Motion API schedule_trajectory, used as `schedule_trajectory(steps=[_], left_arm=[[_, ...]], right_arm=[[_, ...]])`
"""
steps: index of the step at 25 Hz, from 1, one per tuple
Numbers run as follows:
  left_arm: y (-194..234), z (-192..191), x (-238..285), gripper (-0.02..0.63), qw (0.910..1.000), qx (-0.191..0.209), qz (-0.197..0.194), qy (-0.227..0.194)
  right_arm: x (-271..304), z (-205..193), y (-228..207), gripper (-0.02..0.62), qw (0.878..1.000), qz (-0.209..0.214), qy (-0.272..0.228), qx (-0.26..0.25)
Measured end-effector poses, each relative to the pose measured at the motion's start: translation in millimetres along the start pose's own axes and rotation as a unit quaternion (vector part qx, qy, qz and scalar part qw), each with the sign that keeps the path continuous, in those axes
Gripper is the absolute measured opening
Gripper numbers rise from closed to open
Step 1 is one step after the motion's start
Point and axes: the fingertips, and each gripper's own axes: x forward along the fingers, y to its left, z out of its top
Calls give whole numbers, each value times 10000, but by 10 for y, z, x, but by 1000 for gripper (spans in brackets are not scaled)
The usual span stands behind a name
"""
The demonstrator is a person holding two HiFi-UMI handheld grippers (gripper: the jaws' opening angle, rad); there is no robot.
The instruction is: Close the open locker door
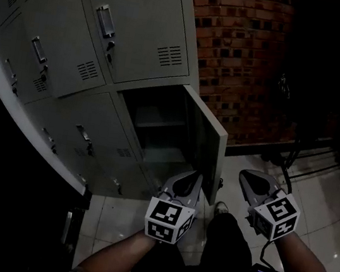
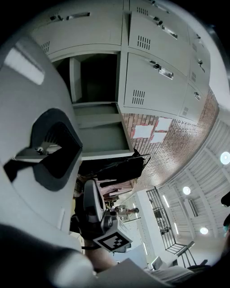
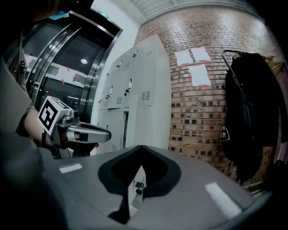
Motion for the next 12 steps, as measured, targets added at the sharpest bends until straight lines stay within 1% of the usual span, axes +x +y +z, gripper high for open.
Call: schedule_trajectory(steps=[3, 6, 10, 12], left_arm=[[22, -21, 41, 0, 10000, -34, -5, 19], [43, -62, 88, 0, 10000, -70, -11, 56], [84, -139, 139, 0, 9999, -108, -22, 113], [118, -175, 155, 0, 9998, -128, -16, 142]], right_arm=[[53, -75, -36, 9, 9999, 17, 124, 3], [138, -180, -20, 10, 9993, 179, 313, -41], [299, -313, 98, 114, 9966, 631, 538, -20], [383, -357, 158, 149, 9948, 830, 599, -18]])
